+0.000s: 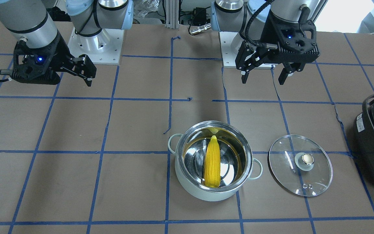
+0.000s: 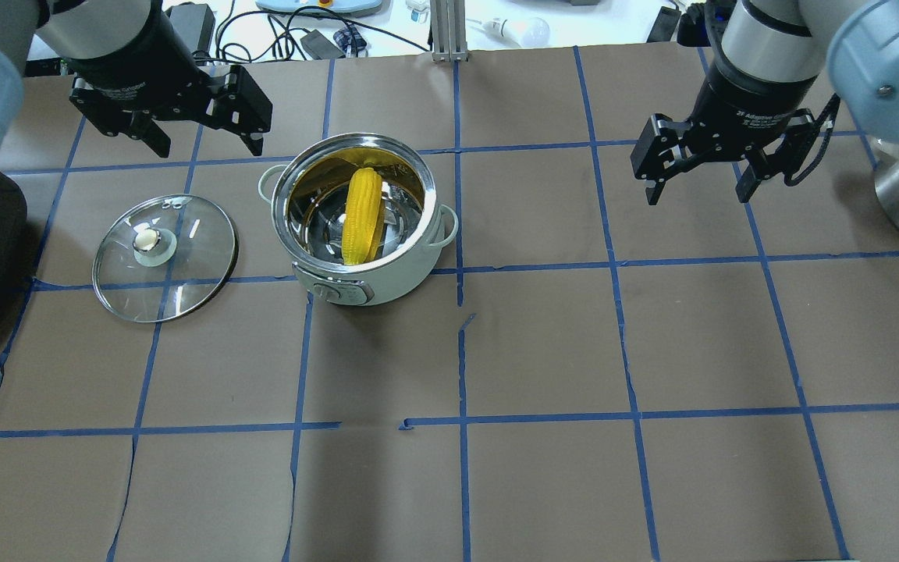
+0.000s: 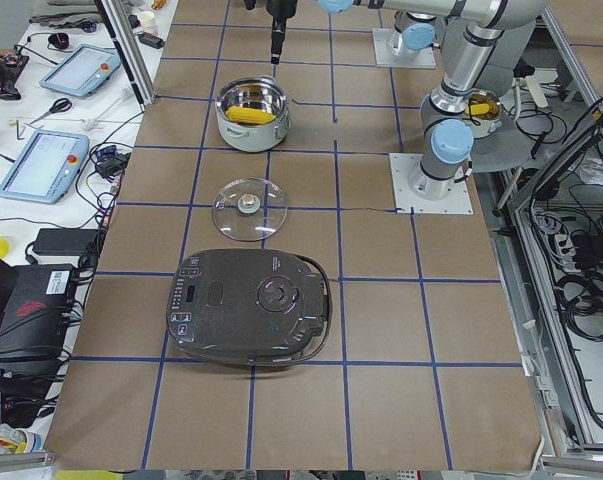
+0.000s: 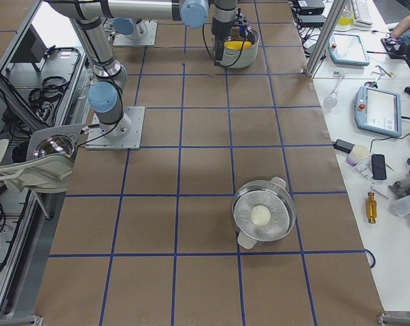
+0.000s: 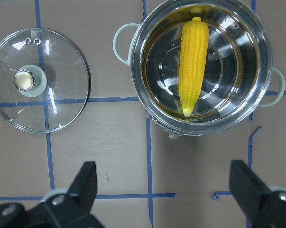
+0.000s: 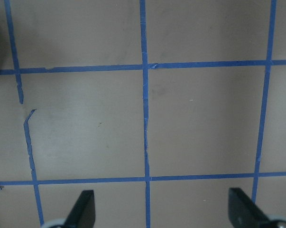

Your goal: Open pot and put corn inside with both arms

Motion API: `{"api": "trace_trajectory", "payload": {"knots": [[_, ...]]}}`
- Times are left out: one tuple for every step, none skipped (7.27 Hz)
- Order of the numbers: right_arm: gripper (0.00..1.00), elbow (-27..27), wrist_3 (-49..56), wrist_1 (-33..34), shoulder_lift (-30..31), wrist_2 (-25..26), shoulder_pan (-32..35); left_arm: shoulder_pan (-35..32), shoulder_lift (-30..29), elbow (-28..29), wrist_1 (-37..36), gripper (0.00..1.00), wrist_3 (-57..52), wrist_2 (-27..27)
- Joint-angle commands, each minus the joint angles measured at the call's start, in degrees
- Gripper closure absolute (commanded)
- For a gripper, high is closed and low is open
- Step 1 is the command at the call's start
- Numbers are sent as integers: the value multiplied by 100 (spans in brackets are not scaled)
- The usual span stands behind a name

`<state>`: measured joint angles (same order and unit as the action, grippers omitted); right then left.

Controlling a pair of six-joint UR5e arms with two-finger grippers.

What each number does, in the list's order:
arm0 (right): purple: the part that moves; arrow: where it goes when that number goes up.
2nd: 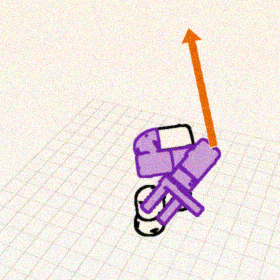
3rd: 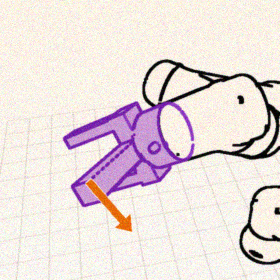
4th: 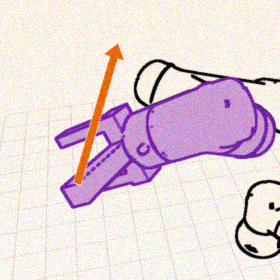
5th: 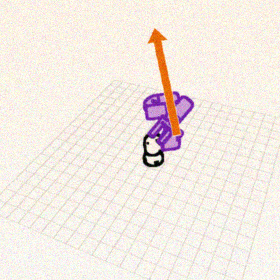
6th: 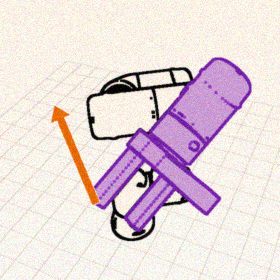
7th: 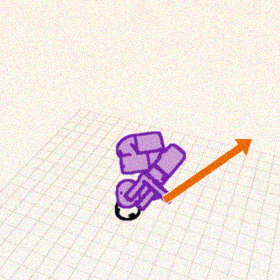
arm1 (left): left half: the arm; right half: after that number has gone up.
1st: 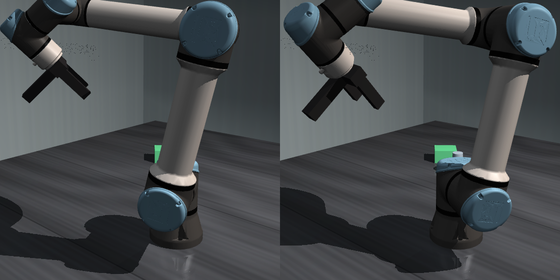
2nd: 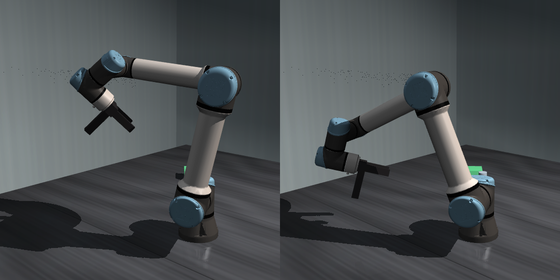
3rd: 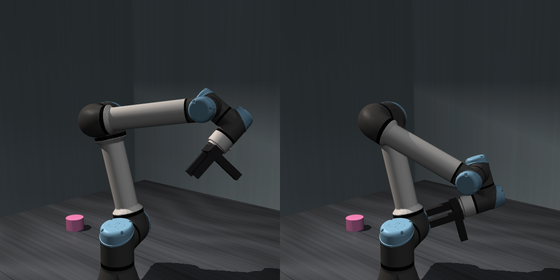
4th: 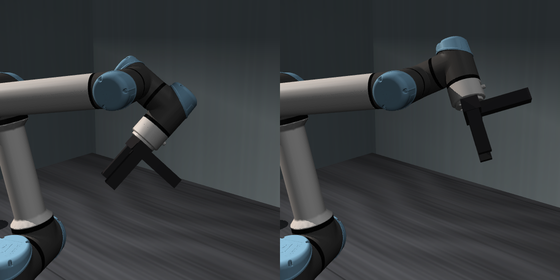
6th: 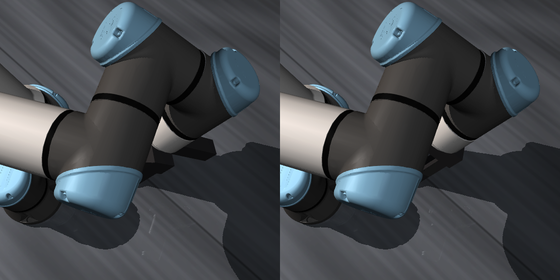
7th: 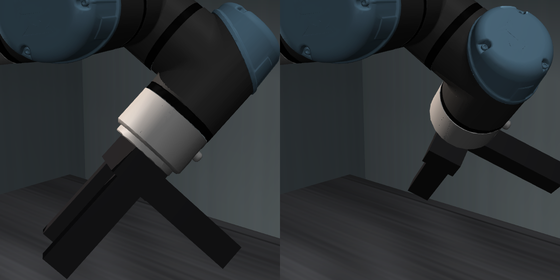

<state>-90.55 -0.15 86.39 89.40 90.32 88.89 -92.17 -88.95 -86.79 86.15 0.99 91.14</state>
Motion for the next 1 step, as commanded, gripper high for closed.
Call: {"api": "trace_trajectory", "payload": {"knots": [[0,3,6,-8,16,-32,14,6,-8,-4,-2,0,7,0]]}}
